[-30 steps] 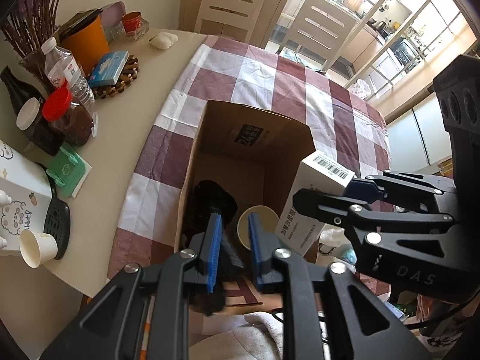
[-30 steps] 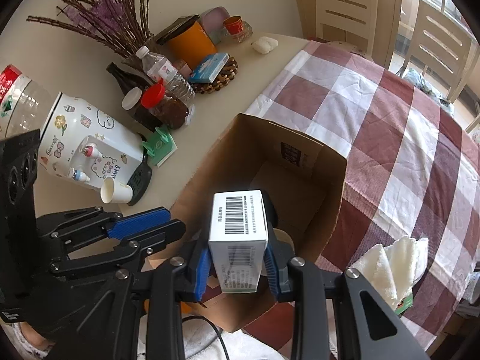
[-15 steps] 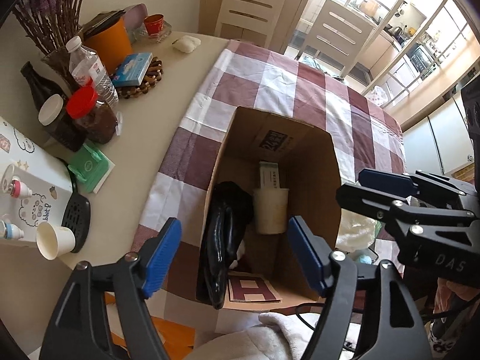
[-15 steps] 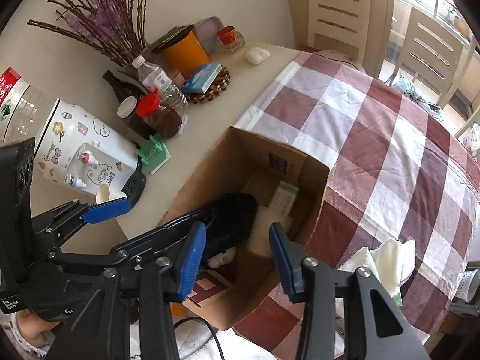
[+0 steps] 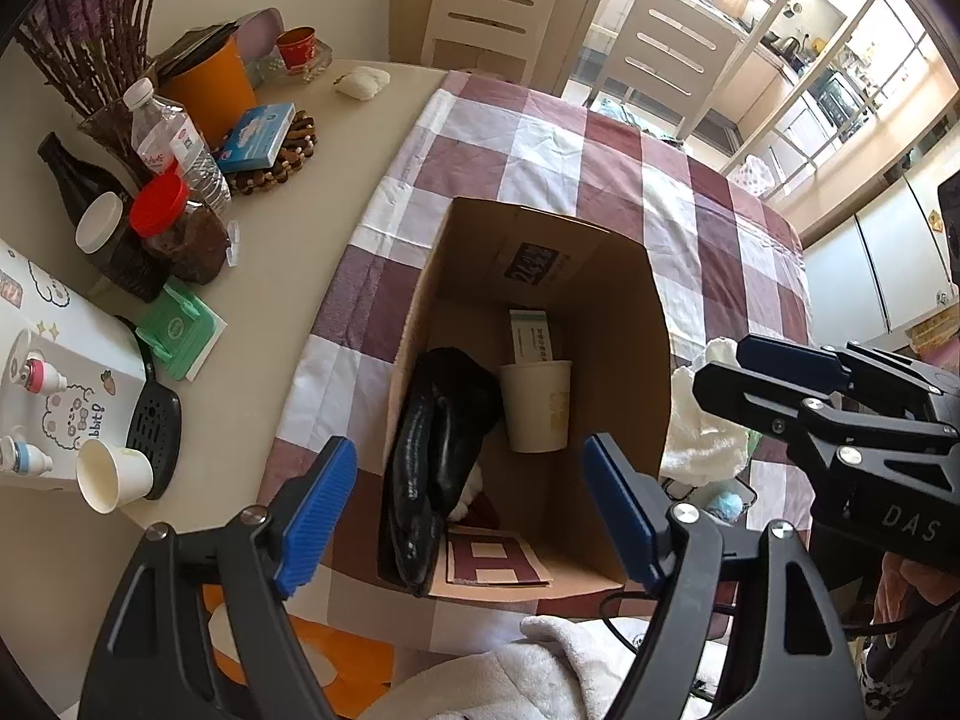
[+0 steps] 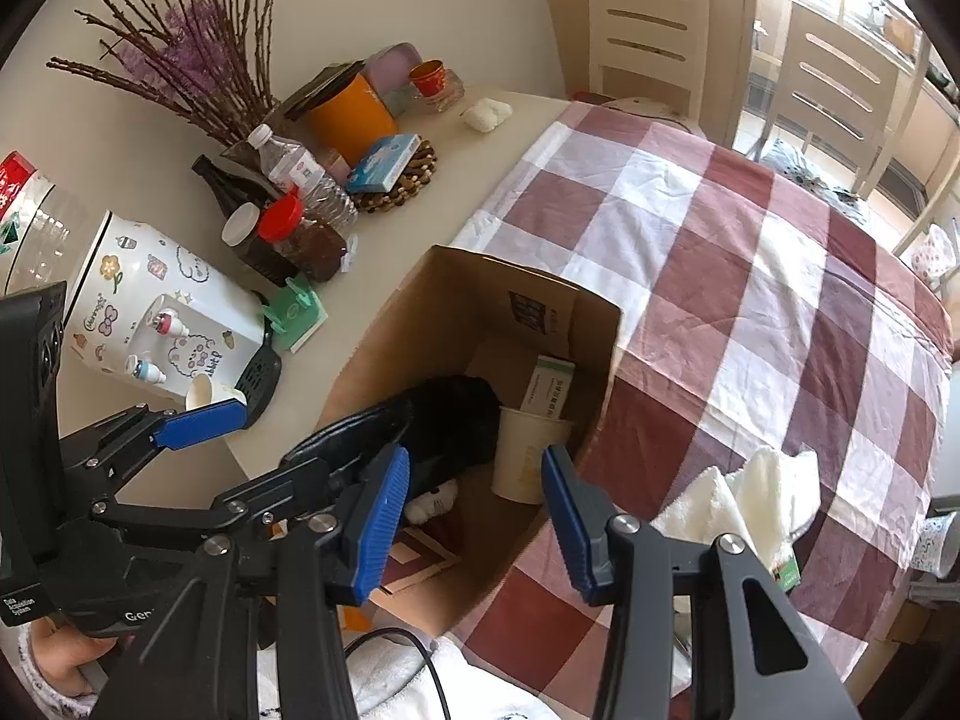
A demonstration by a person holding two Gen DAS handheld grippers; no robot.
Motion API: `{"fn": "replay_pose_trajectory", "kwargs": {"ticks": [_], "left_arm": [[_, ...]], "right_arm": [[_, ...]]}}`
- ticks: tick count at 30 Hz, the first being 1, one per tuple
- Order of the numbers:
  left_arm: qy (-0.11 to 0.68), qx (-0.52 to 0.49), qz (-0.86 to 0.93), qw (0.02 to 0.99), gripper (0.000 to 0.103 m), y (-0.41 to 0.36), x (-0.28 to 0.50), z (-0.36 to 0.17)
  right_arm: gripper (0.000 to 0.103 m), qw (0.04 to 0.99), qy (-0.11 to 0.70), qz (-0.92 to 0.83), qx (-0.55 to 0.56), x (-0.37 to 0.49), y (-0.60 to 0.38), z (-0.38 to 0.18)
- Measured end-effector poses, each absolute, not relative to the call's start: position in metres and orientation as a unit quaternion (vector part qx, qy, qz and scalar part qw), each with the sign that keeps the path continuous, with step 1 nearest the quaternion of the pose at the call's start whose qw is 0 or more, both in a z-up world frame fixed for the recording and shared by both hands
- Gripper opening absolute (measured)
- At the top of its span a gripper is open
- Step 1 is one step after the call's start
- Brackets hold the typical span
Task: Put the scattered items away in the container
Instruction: 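Move both open tools from the box toward the white towel and blue pompom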
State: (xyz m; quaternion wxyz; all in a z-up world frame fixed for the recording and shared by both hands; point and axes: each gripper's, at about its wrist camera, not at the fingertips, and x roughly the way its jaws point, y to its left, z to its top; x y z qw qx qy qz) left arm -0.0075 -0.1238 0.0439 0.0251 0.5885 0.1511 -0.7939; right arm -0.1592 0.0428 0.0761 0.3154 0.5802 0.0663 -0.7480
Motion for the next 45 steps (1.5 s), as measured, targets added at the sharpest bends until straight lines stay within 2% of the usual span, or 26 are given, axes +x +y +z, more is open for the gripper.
{"fn": "replay_pose_trajectory", "kwargs": {"ticks": [14,28,36,45], "left_arm": [[0.121,0.598,-0.791,-0.034,0.081,-0.068,-0.016,0.052],[0.042,0.614,-0.775,-0.145,0.082,0.059,-0.031,0.048],[0.025,0.626,-0.754,-0.196,0.082,0.134,-0.039,0.021],[-0.012,0.644,-0.739,-0.195,0.082,0.175,-0.062,-0.043]], "right_arm": [[0.047,0.235,0.008,-0.773,0.589,-0.152,0.127,0.073],[0.047,0.096,-0.1,-0.782,0.608,-0.127,0.274,0.044],[0.047,0.058,-0.138,-0.772,0.618,-0.107,0.334,0.015],[0.047,0.1,-0.135,-0.749,0.641,-0.1,0.339,-0.04]]}}
